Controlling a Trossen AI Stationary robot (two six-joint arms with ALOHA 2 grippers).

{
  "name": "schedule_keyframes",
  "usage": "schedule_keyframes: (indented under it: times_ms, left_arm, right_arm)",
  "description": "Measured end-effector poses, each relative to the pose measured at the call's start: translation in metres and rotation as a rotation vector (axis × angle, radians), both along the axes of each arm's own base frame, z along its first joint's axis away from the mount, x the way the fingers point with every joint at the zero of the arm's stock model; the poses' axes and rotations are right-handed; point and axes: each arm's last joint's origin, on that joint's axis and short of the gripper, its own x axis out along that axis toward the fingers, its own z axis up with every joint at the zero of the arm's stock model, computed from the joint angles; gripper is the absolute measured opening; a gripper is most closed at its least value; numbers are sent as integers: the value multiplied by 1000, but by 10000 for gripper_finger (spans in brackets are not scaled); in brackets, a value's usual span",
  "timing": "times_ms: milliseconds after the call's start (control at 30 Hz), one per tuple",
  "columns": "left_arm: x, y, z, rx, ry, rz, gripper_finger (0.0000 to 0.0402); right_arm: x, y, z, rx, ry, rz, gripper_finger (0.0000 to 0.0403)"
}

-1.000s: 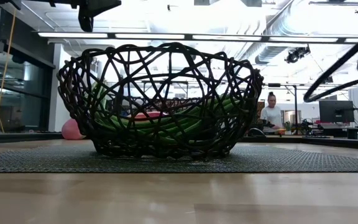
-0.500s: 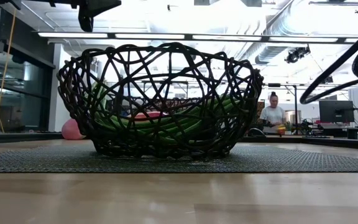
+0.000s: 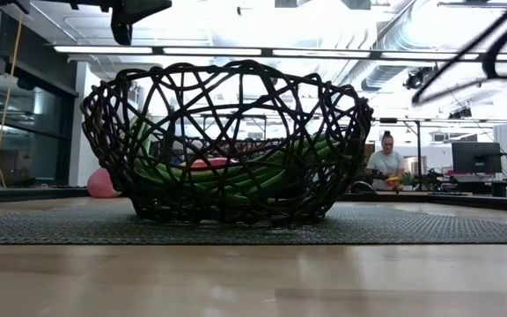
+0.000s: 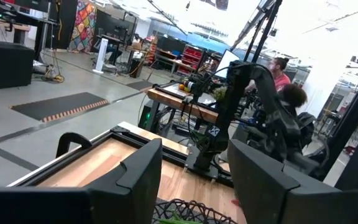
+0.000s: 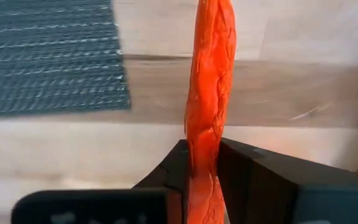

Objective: Build produce basket
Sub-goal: Put the orange carrot into the black mesh basket

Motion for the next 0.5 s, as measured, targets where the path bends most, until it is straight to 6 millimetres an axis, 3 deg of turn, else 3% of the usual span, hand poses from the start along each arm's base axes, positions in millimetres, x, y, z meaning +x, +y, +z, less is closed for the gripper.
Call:
schedule_keyframes:
  times_ms: [167,300,500]
  left_arm:
    - [0,0,0,0,0,0,172]
    - [0,0,0,0,0,-3,172]
    - [1,-2,0,-33,-11,-65,172]
  right_arm:
    - [-15,-15,39,41,-196,226,42]
    - [-21,-26,74,22,-539,353,41]
    - [-8,-60,117,-241,-1001,356,45]
